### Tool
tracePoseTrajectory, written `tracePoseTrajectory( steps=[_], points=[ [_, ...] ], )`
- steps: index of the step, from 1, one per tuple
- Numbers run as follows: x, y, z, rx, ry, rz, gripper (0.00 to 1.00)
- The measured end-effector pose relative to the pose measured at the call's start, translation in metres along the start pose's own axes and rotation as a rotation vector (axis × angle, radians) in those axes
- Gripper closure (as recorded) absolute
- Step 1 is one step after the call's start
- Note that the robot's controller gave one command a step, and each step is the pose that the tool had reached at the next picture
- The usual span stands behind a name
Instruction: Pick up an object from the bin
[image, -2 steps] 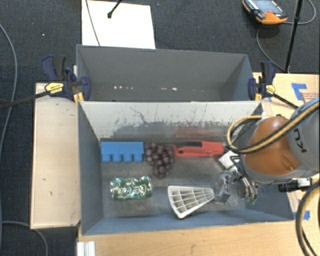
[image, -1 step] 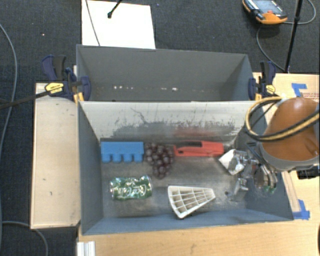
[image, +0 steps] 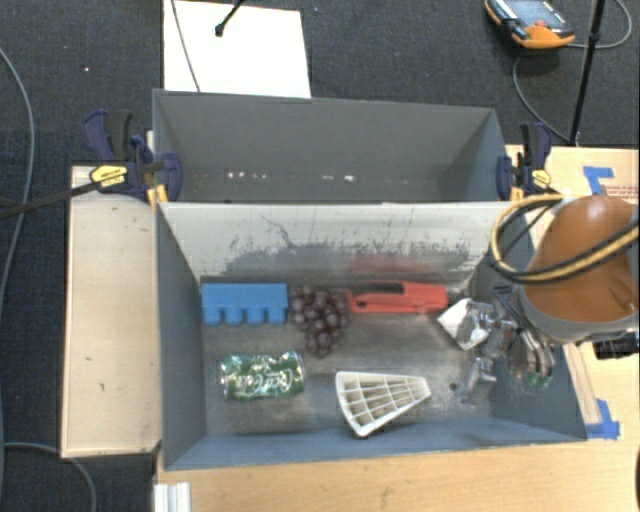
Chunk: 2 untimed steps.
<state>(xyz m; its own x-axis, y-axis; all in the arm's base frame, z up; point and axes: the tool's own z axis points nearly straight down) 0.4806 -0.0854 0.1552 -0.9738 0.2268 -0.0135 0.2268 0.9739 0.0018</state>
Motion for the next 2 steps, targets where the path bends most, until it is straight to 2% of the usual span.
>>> tracePoseTrajectory(
  steps=[1, 2],
  points=[
    [-0.003, 0.036, 0.044, 0.000, -0.012, -0.020, 0.00],
    [-0.003, 0.063, 0.073, -0.001, 0.001, -0.147, 0.00]
  ],
)
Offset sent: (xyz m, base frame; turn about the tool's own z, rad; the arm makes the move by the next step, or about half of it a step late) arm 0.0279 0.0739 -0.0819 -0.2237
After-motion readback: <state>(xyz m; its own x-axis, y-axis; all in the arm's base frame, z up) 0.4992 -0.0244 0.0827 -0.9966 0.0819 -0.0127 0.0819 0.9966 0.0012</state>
